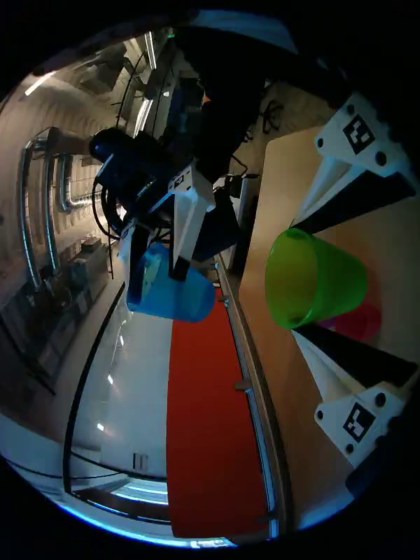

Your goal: Pour water

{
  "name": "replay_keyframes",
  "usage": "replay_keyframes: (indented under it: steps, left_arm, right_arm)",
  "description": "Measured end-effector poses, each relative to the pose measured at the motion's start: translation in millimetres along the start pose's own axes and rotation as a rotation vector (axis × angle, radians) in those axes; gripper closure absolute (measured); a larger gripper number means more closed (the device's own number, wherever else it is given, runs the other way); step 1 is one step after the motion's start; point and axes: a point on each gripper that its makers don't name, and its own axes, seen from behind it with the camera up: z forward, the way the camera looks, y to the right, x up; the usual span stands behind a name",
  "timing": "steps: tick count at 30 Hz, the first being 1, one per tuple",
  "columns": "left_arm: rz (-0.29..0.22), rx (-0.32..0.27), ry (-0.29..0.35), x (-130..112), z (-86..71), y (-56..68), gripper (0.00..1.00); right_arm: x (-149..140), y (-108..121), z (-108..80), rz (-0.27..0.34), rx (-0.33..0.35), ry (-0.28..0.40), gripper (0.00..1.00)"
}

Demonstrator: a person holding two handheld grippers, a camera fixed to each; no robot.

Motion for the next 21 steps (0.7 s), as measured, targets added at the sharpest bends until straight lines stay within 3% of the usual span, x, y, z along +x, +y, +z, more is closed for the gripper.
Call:
replay_keyframes:
  steps: [21]
  left_arm:
    - [0.007,-0.034,0.003,-1,4.5,11.2,0.13]
  right_arm:
    - [10,-3,9.2,-0.169,-0.002,-0.004,0.08]
